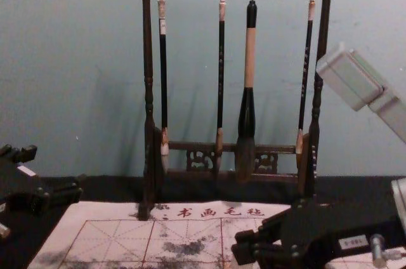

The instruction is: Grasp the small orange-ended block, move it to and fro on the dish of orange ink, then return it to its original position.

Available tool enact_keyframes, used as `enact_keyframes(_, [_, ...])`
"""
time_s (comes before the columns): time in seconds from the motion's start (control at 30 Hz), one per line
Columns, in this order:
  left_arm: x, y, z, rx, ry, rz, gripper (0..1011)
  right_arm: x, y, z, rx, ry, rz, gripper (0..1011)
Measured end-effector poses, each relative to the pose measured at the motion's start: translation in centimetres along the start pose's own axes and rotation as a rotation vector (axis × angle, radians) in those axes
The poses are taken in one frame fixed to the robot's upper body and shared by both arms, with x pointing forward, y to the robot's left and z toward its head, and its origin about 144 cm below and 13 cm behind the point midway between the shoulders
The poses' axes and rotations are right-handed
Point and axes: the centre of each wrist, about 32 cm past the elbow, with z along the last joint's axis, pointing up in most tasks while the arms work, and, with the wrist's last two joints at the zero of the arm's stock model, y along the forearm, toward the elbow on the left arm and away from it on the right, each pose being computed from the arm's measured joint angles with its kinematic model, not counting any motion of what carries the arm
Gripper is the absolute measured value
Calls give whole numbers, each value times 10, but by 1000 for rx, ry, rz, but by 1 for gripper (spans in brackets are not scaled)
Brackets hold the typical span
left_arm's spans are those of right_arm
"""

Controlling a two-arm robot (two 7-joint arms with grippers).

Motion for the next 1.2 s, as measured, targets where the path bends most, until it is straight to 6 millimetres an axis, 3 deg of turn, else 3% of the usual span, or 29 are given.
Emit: enact_keyframes(1.2, [0, 0, 0, 0, 0, 0, 1001, -5, 28, 12, 29, 7, 36, 119])
